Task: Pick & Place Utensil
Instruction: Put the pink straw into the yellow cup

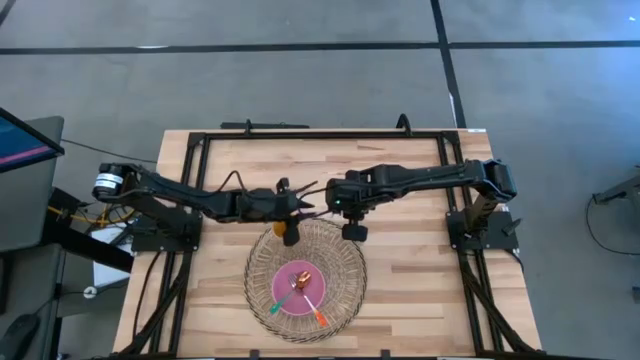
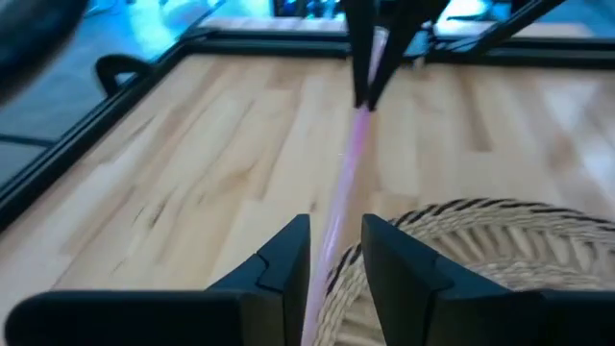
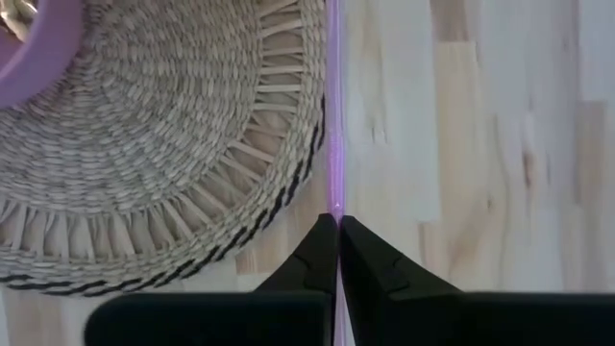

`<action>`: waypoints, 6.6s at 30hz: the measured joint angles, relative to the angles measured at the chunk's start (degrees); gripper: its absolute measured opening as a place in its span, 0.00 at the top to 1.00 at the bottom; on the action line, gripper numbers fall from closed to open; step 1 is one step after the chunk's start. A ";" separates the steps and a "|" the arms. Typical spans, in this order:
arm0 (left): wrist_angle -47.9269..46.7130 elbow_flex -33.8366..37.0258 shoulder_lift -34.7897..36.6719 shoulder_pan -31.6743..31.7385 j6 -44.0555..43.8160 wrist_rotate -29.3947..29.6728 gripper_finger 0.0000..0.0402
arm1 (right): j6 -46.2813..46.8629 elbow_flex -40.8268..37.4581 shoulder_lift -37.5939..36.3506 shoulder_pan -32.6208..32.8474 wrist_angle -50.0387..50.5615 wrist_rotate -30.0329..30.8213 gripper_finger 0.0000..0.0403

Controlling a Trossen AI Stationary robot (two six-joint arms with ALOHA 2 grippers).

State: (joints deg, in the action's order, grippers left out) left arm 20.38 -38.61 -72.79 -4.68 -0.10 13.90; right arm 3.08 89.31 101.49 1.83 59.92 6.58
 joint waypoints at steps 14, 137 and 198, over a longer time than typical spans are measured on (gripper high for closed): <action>8.60 0.00 -5.89 2.92 7.55 -7.74 0.63 | -0.01 2.57 -0.02 0.04 3.02 0.84 1.00; 69.57 19.56 -11.73 -7.36 14.07 2.16 0.99 | 1.49 -42.59 -38.49 9.68 -40.75 27.73 0.67; 68.81 19.71 -15.24 -10.02 10.10 10.53 0.83 | -2.92 -33.15 -14.99 9.89 -76.80 22.00 1.00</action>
State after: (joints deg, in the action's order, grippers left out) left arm 89.19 -18.90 -88.03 -14.70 10.00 24.43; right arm 0.16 56.16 86.50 11.71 -16.88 28.58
